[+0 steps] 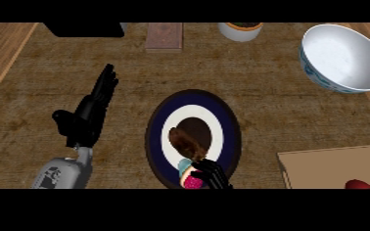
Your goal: Pick the cupcake from the plate and place it in the bowl
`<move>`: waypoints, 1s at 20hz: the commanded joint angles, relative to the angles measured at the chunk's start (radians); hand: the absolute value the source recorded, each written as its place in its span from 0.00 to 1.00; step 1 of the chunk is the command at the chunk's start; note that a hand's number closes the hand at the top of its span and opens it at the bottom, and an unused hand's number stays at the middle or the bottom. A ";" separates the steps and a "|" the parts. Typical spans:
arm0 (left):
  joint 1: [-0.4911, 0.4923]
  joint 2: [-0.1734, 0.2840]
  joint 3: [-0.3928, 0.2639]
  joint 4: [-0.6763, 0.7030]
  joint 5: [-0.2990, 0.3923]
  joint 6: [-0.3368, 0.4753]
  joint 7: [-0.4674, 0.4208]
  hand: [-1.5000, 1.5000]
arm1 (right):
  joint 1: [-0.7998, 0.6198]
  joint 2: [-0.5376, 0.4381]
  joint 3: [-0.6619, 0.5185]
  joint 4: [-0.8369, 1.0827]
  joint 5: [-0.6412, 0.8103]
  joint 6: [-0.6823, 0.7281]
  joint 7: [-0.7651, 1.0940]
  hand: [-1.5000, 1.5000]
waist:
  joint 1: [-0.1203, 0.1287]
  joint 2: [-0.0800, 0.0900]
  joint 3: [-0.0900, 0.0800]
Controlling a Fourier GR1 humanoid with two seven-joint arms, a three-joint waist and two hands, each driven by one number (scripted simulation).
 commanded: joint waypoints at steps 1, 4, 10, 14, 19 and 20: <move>-0.016 -0.013 -0.009 0.000 -0.011 0.006 0.013 0.50 | -0.094 0.010 -0.026 0.134 0.074 -0.078 -0.127 1.00 | 0.009 0.006 0.019; -0.011 -0.012 -0.002 0.004 -0.009 -0.002 0.012 0.50 | -0.109 0.010 0.030 0.066 0.078 -0.119 -0.085 1.00 | 0.010 0.006 0.019; 0.027 -0.011 0.000 -0.025 -0.019 -0.002 -0.002 0.50 | -0.142 -0.101 0.068 0.028 0.120 0.009 -0.020 1.00 | 0.015 0.004 0.018; -0.001 -0.021 -0.035 -0.011 -0.024 -0.025 -0.013 0.50 | -0.053 -0.434 0.283 0.045 0.080 0.157 0.086 1.00 | 0.084 0.025 0.005; -0.027 -0.027 -0.038 -0.009 -0.036 -0.012 0.004 0.50 | -0.096 -0.631 0.382 -0.120 0.055 0.282 0.069 1.00 | 0.085 0.016 0.008; -0.005 -0.028 -0.038 -0.010 -0.028 -0.015 0.001 0.50 | -0.099 -0.693 0.391 -0.156 0.055 0.304 0.051 1.00 | 0.082 0.011 0.008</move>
